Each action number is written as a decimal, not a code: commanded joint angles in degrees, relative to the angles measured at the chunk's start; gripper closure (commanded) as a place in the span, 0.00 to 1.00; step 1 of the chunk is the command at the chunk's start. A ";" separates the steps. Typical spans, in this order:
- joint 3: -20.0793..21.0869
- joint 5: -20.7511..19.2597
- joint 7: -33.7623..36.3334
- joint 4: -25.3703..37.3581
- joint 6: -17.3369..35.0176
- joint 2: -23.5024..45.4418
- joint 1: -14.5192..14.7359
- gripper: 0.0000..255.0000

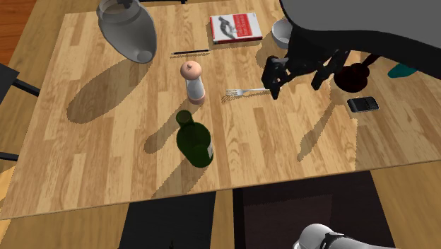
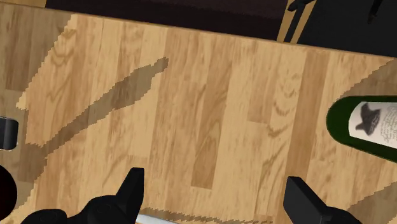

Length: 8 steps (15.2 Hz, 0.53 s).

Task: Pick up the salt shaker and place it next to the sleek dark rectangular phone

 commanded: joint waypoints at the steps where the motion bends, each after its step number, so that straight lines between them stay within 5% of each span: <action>1: 1.76 -0.50 2.09 2.26 1.67 3.74 0.41 0.00; 8: 7.08 -4.94 10.11 13.31 4.56 17.98 2.53 0.00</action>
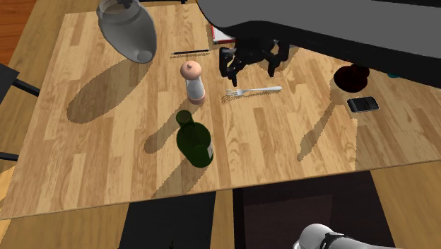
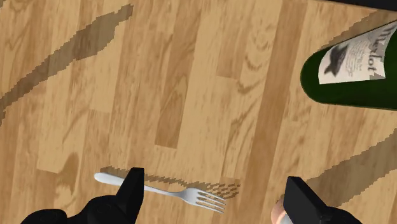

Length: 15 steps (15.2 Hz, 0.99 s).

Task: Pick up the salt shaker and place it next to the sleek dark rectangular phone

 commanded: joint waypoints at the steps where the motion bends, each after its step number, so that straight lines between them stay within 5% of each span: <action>1: 1.40 -1.63 2.61 3.12 0.72 4.10 0.99 0.00; 8: 3.73 -9.35 10.10 18.94 -0.64 20.30 6.30 0.00; 15: 2.81 -16.78 14.08 41.22 -6.45 38.00 15.27 0.00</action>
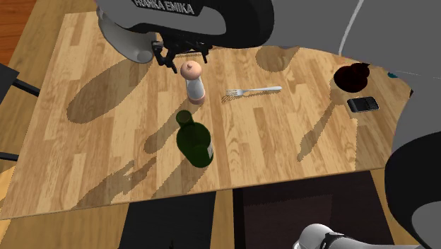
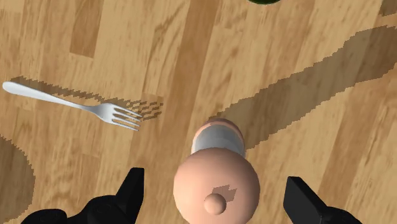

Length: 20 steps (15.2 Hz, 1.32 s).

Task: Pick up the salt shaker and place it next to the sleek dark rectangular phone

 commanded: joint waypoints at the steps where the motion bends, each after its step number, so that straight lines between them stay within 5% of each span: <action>1: -0.37 -0.98 0.26 2.50 -0.09 2.48 1.09 0.00; 15: -0.52 -1.13 0.78 -3.26 5.13 2.06 -0.05 0.00; 16: -0.52 -1.13 0.78 -3.26 5.13 2.06 -0.05 1.00; 20: -0.52 -1.12 0.78 -3.26 5.12 2.05 -0.05 1.00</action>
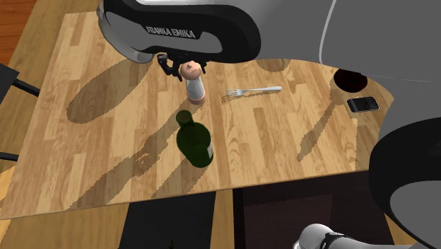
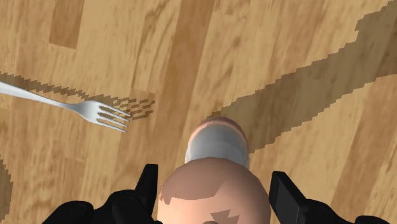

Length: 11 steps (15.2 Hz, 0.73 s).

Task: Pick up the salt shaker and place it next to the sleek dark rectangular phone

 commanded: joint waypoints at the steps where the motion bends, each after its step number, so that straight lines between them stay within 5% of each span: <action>1: -0.01 0.00 0.00 -0.02 0.00 0.02 0.00 1.00; 11: 0.23 0.43 -0.67 3.57 -4.12 -0.67 0.39 1.00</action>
